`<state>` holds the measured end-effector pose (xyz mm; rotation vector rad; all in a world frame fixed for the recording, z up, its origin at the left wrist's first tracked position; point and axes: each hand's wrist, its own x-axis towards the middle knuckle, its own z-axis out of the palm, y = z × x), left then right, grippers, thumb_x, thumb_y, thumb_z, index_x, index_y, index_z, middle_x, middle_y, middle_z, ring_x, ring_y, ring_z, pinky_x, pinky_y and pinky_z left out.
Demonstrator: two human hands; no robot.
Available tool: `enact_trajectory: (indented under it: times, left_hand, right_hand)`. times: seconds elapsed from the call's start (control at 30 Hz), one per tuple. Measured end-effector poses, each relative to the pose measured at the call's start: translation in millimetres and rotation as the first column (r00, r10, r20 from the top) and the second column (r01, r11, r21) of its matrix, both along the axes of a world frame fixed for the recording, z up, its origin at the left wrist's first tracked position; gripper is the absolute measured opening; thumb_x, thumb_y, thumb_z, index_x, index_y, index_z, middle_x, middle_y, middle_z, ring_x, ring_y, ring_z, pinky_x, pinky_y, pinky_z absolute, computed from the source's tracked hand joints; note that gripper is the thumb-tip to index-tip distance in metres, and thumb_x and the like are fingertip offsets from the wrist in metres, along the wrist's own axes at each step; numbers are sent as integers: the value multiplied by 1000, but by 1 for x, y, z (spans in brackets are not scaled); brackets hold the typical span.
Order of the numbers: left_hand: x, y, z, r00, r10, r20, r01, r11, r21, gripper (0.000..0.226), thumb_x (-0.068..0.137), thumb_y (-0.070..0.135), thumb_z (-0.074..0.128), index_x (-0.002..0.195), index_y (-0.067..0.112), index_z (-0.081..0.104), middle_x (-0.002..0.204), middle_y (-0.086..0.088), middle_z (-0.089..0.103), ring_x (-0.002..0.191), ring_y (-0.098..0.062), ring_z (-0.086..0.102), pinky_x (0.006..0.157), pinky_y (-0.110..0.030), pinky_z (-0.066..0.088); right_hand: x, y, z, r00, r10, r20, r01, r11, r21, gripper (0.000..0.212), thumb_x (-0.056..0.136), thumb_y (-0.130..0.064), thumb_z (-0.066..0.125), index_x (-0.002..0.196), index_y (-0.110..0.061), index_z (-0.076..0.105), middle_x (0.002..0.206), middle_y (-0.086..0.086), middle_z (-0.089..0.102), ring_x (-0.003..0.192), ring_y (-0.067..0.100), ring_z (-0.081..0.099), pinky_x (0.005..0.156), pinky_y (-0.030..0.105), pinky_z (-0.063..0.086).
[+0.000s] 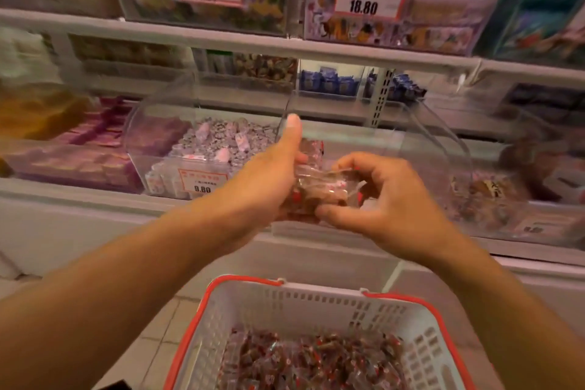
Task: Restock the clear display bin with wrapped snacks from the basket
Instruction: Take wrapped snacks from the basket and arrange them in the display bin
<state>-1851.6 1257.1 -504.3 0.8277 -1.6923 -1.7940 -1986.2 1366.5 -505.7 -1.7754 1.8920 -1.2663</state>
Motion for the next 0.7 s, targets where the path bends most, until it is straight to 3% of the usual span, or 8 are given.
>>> enact_trajectory:
  times: [0.07, 0.13, 0.2, 0.23, 0.37, 0.5, 0.6, 0.7]
  left_hand:
    - [4, -15, 13, 999, -19, -30, 20, 999, 28, 60, 89, 70, 33, 96, 18, 61, 85, -7, 75, 81, -26, 74, 67, -42, 60]
    - [13, -31, 15, 984, 172, 49, -146, 930, -336, 52, 93, 67, 33, 89, 23, 61, 80, -2, 72, 72, -20, 72, 60, -39, 59]
    - [26, -52, 13, 908, 418, 18, -247, 570, -783, 43, 93, 60, 43, 75, 25, 61, 66, 6, 65, 58, -8, 63, 54, -31, 49]
    - [31, -59, 12, 892, 450, 35, -210, 484, -850, 41, 91, 57, 49, 69, 25, 61, 59, 8, 62, 52, -5, 60, 53, -27, 44]
    - [30, -63, -12, 900, 285, 330, 77, 640, -765, 41, 82, 58, 58, 66, 22, 68, 53, 6, 63, 50, -4, 59, 58, -27, 49]
    - [21, -61, -31, 860, 322, 395, 188, 519, -834, 36, 89, 51, 57, 64, 25, 61, 52, 8, 56, 53, -3, 52, 53, -25, 32]
    - [19, -64, -39, 860, 343, 378, 193, 468, -863, 38, 95, 39, 53, 61, 21, 52, 54, 5, 54, 53, -10, 51, 52, -30, 39]
    - [16, -65, -42, 868, 352, 352, 160, 472, -867, 39, 95, 35, 52, 60, 18, 52, 55, 3, 56, 53, -14, 53, 57, -35, 49]
  right_hand:
    - [-19, -23, 12, 992, 0, 125, -4, 999, 34, 23, 71, -22, 87, 88, -18, 72, 77, 3, 71, 64, 16, 61, 61, 33, 51]
    - [-45, -51, 17, 965, -86, 247, 73, 995, 61, 16, 75, -21, 83, 87, -16, 74, 76, 2, 71, 68, 12, 61, 62, 30, 51]
    - [-68, -79, 18, 941, -192, 279, 157, 977, 145, 12, 77, -21, 81, 85, -13, 74, 80, 2, 73, 74, 13, 63, 62, 27, 52]
    - [-75, -91, 15, 946, -222, 237, 170, 960, 223, 14, 77, -23, 81, 85, -13, 75, 84, 2, 73, 78, 15, 64, 62, 26, 53]
    - [-78, -128, -18, 978, -197, 72, 138, 863, 486, 27, 74, -25, 84, 93, -9, 74, 96, 5, 71, 86, 18, 64, 69, 29, 53]
    - [-71, -151, -40, 980, -138, -141, 193, 821, 537, 26, 67, -25, 89, 83, -14, 72, 83, 0, 68, 79, 14, 62, 60, 24, 45]
    - [-70, -156, -46, 937, -75, -342, 252, 824, 508, 34, 61, -28, 93, 72, -24, 61, 72, -10, 62, 66, 6, 58, 52, 20, 37]
    - [-67, -159, -49, 890, -35, -455, 243, 881, 407, 51, 55, -31, 95, 74, -33, 48, 76, -14, 56, 72, 10, 57, 53, 20, 34]
